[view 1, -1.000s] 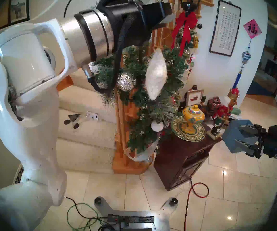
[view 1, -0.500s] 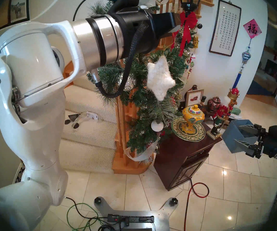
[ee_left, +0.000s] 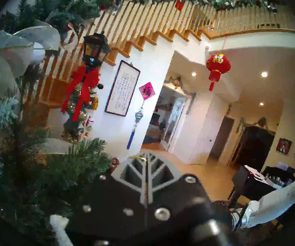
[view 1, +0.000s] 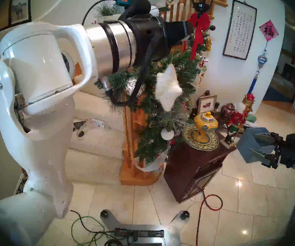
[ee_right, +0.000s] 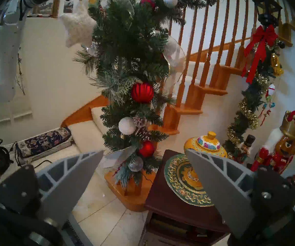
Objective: Hang the ornament onto the Christmas-tree-style decoration
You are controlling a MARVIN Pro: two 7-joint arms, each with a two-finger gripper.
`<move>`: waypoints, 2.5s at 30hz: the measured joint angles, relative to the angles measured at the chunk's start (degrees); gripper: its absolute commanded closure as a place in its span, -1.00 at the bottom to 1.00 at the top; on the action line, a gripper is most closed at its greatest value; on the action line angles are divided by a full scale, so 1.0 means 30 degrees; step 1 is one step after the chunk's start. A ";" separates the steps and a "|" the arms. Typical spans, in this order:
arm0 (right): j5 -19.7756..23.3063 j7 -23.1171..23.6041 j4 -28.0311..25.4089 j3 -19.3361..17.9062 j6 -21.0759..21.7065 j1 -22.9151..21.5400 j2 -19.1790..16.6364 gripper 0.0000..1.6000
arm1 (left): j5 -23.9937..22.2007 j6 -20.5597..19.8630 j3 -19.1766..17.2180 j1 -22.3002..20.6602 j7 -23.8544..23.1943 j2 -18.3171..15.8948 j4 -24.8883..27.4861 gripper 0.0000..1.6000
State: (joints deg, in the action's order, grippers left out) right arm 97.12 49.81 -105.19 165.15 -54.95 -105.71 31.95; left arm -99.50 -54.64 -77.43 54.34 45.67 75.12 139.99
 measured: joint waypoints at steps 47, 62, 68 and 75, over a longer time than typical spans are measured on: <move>0.0026 0.0001 0.0008 0.0000 0.0000 -0.0003 0.0004 -1.00 | -0.1066 0.1883 0.0955 -0.0956 0.3410 0.0437 -0.0002 1.00; 0.0131 0.0001 0.0014 0.0000 0.0000 -0.0003 0.0004 -1.00 | -0.0702 0.2384 0.0736 -0.1052 0.3943 -0.0105 -0.0003 1.00; 0.0211 0.0001 0.0015 0.0000 0.0000 -0.0003 0.0004 -1.00 | -0.0673 0.2502 0.0762 -0.1046 0.4066 -0.0360 -0.0003 1.00; 0.0301 0.0001 0.0016 0.0000 0.0000 -0.0003 0.0004 -1.00 | -0.0959 0.2544 0.0798 -0.1043 0.4116 -0.0625 -0.0003 1.00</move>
State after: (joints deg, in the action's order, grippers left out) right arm 98.02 49.81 -105.14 165.15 -54.95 -105.72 31.97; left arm -102.38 -47.01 -75.03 51.21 58.02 73.24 139.98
